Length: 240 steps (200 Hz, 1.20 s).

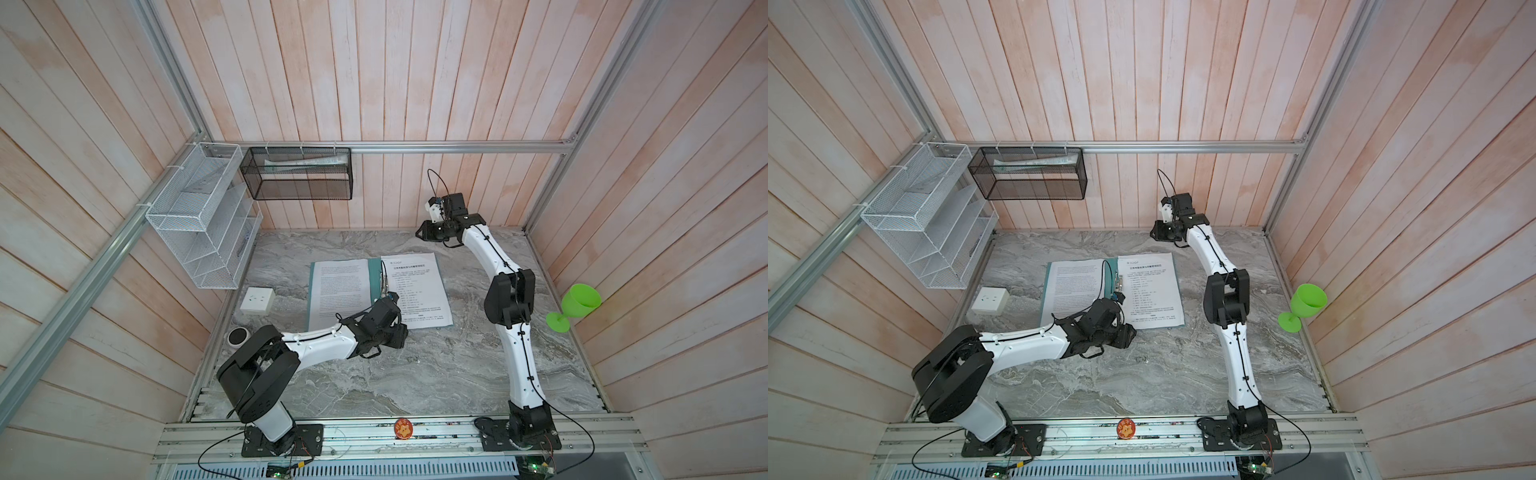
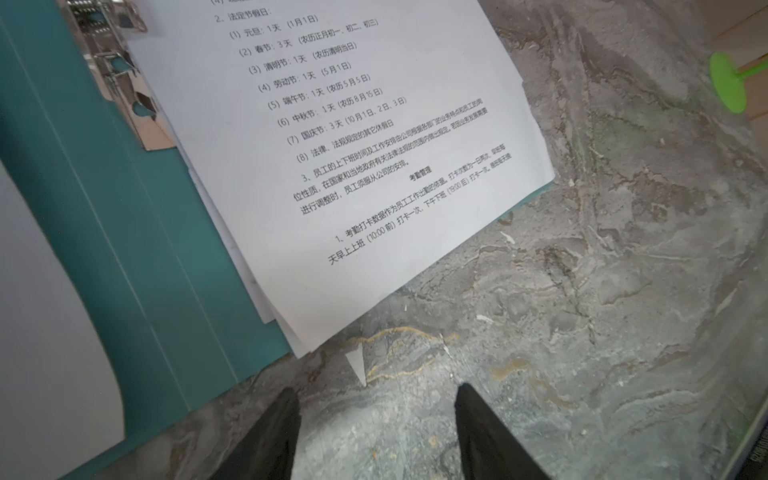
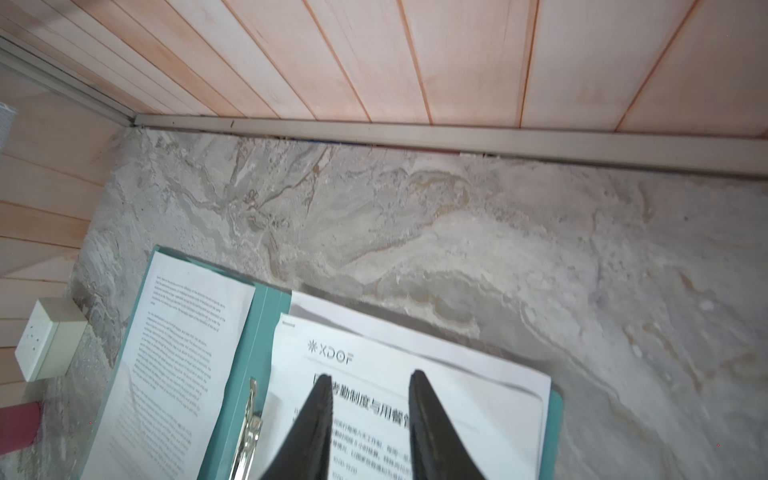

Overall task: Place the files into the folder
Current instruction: 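Reach left gripper to folder's far edge while right gripper moves nearer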

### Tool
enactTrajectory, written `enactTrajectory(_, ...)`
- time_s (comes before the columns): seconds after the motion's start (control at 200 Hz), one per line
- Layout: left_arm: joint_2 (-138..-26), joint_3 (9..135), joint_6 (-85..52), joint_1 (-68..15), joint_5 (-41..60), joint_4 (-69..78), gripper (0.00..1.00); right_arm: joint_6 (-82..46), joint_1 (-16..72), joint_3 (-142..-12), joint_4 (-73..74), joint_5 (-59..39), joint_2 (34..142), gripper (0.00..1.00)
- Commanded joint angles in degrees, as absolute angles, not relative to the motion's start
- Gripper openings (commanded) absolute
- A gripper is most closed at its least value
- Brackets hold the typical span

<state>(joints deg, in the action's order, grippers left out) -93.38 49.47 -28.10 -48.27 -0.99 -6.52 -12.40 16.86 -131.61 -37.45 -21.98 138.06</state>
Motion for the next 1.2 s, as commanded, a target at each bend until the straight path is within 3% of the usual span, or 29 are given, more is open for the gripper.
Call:
enactTrajectory(0.0,-90.35,49.55,-27.78,-47.71,-8.1,-12.18,0.62,-12.77,20.23,-117.21,-34.18,-19.15,126.96,0.3)
enactTrajectory(0.095,-87.23,51.49,-23.84,-44.76,-8.8,-12.45,0.63,-14.92,22.23,-98.47,-26.4,-17.52,114.62,0.29)
enactTrajectory(0.22,-87.29,58.66,-18.15,-34.7,-2.58,-11.33,0.64,-20.28,25.09,-77.03,-18.05,-14.5,98.89,0.28)
enactTrajectory(0.39,-99.84,76.32,-13.6,-24.38,3.67,-13.9,0.64,-26.72,32.55,-62.33,-16.88,-9.69,88.52,0.27)
enactTrajectory(0.715,-116.9,97.72,-11.14,-21.78,4.7,-17.23,0.64,-34.24,44.16,-51.05,-18.84,-7.66,87.2,0.27)
enactTrajectory(1.196,-114.85,92.16,-12.19,-20.49,6.79,-13.03,0.64,-32.81,45.62,-52.83,-15.29,-5.43,99.65,0.27)
